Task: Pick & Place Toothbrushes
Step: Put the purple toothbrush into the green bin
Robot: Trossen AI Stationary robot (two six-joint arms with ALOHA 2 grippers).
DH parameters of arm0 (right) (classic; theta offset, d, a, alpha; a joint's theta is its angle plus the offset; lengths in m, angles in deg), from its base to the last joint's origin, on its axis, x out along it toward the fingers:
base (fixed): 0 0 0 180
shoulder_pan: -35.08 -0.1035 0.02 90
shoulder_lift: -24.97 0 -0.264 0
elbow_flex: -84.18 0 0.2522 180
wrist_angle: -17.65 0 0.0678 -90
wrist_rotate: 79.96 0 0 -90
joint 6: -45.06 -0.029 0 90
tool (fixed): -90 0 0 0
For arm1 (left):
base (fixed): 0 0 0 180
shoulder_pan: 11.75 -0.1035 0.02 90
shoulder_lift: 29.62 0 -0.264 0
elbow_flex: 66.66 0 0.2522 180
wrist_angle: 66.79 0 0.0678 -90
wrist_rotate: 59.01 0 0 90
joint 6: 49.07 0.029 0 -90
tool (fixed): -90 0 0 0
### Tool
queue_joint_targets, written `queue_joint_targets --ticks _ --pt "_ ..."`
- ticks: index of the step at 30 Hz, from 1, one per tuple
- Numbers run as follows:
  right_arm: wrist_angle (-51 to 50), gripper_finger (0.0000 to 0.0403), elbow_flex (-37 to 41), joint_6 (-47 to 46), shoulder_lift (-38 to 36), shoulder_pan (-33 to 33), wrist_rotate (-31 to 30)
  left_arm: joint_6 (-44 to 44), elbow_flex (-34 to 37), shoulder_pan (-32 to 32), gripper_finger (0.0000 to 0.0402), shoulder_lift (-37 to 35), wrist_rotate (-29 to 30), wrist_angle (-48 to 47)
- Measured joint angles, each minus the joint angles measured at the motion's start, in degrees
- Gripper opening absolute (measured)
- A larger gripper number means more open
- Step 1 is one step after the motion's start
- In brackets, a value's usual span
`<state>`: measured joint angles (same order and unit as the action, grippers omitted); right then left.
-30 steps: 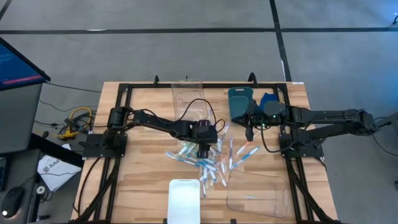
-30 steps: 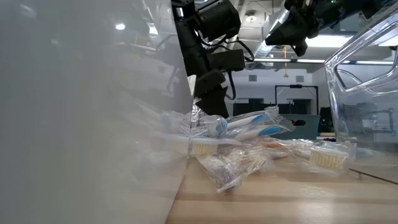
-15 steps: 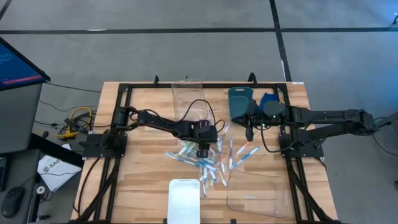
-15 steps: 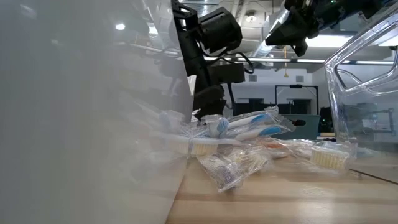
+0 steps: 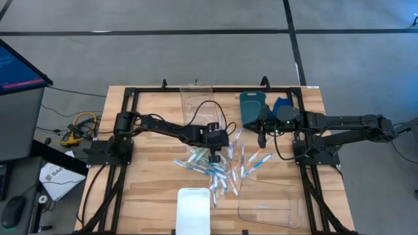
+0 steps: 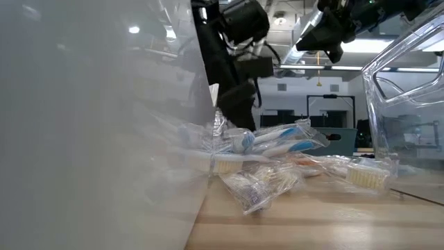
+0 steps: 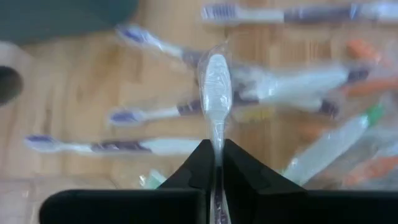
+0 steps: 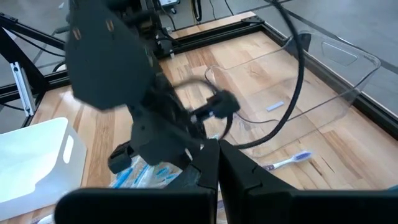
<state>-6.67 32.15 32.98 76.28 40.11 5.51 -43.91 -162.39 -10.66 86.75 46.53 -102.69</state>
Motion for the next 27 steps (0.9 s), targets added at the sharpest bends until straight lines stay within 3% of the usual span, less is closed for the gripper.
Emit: queue_joint_targets --ticks 8,13,21,27 --pt "0.0 0.0000 0.0 0.0 0.0 -0.3 0.0 -2.4 0.8 3.3 0.0012 -8.5 0.8 0.0" --pt "0.6 0.0000 0.0 0.0 0.0 -1.2 0.0 -2.5 5.9 5.9 0.0010 -16.3 0.9 5.5" --pt "6.2 0.0000 0.0 2.4 0.0 -4.2 0.0 -2.6 24.1 6.1 0.0010 -31.2 -6.5 34.4" --pt "17.3 0.0000 0.0 5.9 3.2 -8.7 0.1 -2.7 36.5 5.5 0.0010 -37.7 -8.8 59.3"
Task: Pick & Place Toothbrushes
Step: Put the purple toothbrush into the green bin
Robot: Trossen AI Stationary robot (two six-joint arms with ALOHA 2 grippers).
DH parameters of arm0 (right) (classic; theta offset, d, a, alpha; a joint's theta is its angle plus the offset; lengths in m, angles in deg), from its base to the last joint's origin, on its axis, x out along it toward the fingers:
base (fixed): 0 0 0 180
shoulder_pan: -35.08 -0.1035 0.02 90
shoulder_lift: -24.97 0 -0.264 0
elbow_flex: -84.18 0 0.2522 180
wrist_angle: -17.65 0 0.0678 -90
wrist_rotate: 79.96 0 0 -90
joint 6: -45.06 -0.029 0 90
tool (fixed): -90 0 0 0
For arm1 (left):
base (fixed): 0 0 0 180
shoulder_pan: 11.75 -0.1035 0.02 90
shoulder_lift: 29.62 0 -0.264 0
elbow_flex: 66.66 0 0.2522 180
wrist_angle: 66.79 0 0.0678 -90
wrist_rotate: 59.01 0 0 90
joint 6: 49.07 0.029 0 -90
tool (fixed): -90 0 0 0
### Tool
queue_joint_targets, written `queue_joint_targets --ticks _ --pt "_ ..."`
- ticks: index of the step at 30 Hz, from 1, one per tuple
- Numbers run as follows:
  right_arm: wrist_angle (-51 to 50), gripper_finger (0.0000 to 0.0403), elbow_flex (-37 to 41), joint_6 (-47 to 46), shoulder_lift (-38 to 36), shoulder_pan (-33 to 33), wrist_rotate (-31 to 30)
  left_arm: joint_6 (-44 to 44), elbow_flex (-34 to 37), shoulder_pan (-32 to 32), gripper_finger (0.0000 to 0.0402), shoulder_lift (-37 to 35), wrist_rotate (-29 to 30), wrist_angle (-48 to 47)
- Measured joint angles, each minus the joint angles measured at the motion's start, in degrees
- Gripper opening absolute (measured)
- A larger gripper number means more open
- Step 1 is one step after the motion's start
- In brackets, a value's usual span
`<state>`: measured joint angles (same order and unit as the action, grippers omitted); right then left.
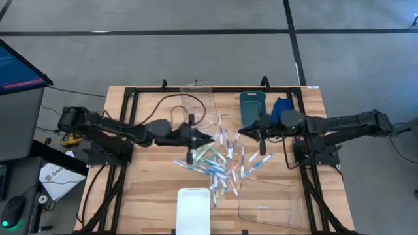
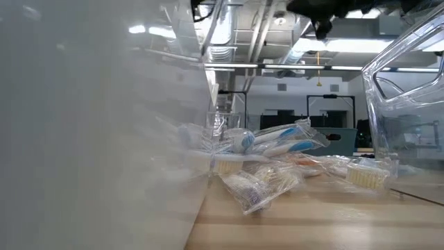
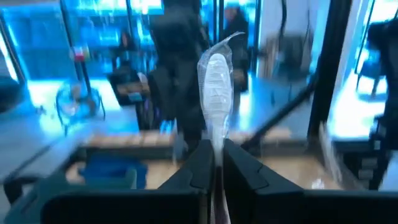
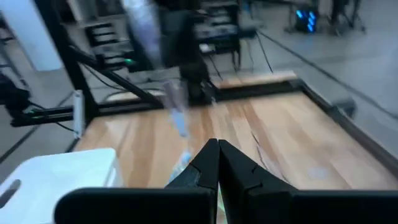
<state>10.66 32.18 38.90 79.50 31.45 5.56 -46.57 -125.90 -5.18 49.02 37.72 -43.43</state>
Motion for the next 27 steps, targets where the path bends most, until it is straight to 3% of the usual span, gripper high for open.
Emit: queue_joint_targets --ticks 5,10,15,27 --pt "10.8 0.0001 0.0 0.3 7.5 -3.3 0.2 0.1 5.4 0.1 0.0010 -0.9 -3.1 14.3" --pt "12.7 0.0027 -2.0 0.2 12.6 -3.0 0.4 -0.1 6.1 0.5 0.0010 -0.2 -5.7 17.1" --pt "7.1 0.0080 -5.8 -2.2 13.3 -3.1 0.4 0.5 6.1 1.1 0.0010 -0.2 -6.1 17.4" --pt "9.5 0.0228 -6.0 3.0 14.5 -5.2 0.0 1.5 6.1 0.9 0.0010 -0.2 -7.7 17.4"
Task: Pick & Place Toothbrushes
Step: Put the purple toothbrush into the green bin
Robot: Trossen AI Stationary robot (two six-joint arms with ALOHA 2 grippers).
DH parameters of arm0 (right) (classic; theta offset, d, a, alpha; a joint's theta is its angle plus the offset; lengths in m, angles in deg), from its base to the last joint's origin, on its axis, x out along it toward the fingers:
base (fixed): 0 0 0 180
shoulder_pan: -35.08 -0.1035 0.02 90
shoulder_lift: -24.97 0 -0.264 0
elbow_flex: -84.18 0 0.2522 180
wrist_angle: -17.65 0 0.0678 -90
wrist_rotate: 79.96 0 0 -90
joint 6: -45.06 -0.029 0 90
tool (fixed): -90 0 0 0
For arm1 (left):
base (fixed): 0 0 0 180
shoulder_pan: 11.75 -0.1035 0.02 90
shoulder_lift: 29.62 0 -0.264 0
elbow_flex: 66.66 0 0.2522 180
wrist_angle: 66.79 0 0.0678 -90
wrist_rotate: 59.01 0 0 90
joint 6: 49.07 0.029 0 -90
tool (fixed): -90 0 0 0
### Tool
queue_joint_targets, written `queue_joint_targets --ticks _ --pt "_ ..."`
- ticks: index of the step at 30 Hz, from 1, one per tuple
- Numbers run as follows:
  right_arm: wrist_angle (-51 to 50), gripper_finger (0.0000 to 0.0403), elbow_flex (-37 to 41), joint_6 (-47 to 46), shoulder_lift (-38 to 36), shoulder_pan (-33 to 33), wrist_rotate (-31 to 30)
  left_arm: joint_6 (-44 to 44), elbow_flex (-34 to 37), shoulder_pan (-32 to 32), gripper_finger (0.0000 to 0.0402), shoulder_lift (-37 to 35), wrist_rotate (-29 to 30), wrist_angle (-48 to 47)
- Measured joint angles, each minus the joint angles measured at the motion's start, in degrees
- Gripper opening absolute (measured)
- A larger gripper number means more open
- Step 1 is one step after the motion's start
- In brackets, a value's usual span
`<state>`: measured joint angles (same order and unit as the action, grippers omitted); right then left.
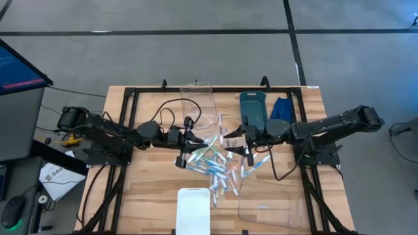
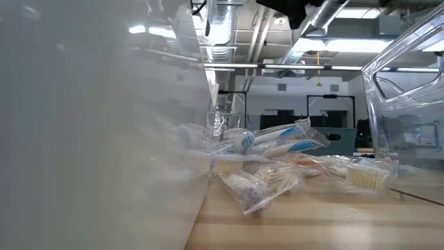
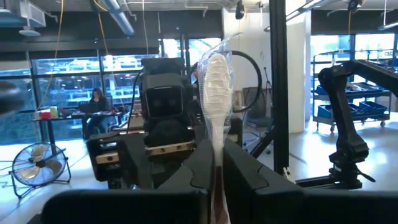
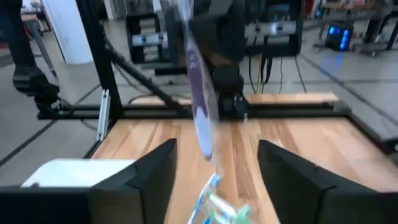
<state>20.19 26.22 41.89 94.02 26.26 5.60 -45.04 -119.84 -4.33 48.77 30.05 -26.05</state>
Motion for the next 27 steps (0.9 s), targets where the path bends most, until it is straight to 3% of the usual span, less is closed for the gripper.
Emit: queue_joint_targets --ticks 7,13,20,27 --pt "10.7 0.0249 0.0 3.7 7.2 -0.6 0.1 -0.2 0.0 0.0 0.0010 0.0 -5.4 0.5" --pt "15.4 0.0249 0.0 3.8 8.2 -0.6 3.4 -0.4 0.0 0.0 0.0010 0.0 -8.0 0.5" --pt "18.5 0.0249 0.0 3.8 8.6 -1.7 4.5 -0.4 0.0 0.0 0.0010 0.0 -8.3 0.6" --pt "22.5 0.0249 -2.3 1.7 15.2 -1.1 4.6 -0.4 0.0 0.0 0.0010 0.0 -8.2 1.4"
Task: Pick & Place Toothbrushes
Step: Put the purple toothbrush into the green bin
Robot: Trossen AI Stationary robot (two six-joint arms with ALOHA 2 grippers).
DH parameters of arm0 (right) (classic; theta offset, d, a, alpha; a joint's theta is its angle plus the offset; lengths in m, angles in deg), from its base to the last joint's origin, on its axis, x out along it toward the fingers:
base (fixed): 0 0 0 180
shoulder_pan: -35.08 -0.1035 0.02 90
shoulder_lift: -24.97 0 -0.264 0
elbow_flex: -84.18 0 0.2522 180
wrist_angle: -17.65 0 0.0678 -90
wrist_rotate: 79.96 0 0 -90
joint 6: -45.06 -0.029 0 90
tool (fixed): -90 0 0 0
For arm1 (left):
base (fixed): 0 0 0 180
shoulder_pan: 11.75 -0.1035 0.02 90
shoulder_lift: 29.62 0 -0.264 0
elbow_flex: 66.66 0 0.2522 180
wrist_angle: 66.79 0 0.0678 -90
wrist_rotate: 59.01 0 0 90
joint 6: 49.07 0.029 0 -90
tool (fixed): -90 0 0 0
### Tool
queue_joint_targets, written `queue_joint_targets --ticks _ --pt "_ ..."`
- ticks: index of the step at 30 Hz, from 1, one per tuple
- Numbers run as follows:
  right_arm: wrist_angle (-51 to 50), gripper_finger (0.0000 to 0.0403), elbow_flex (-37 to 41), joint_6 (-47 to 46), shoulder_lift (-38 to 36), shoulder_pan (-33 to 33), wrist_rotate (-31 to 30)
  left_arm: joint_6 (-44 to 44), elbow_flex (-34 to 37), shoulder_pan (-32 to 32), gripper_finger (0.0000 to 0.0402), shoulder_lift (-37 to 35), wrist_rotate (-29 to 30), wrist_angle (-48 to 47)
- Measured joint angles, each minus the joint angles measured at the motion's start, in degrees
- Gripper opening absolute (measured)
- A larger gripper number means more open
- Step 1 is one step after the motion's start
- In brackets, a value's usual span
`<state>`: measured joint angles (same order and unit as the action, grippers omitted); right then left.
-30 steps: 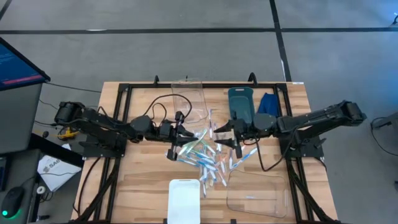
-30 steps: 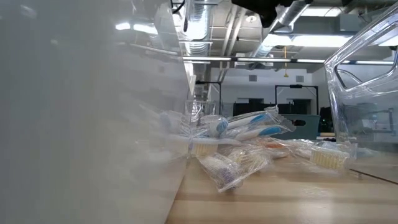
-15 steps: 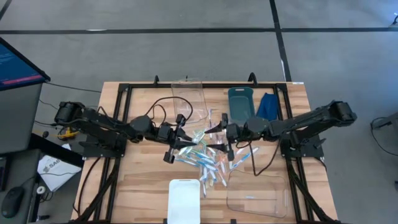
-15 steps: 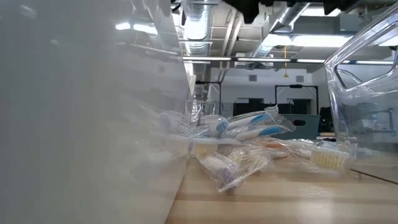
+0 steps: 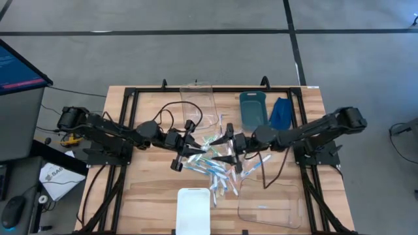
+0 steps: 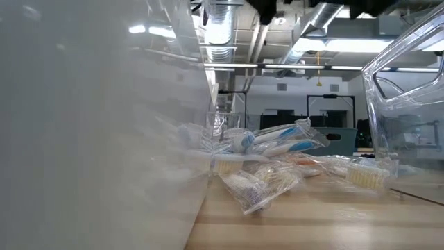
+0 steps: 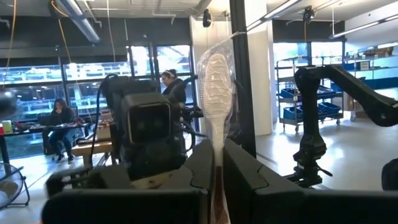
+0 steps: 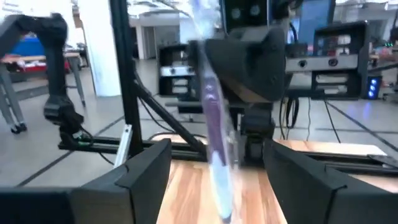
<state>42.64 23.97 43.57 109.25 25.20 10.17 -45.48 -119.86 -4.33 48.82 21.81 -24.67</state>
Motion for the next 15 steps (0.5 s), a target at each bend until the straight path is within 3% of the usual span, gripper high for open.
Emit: queue_joint_targets --ticks 15 --pt "-3.1 0.0249 -5.4 0.0 6.1 0.8 -0.1 -0.6 0.0 0.0 0.0010 0.5 0.1 -0.8"
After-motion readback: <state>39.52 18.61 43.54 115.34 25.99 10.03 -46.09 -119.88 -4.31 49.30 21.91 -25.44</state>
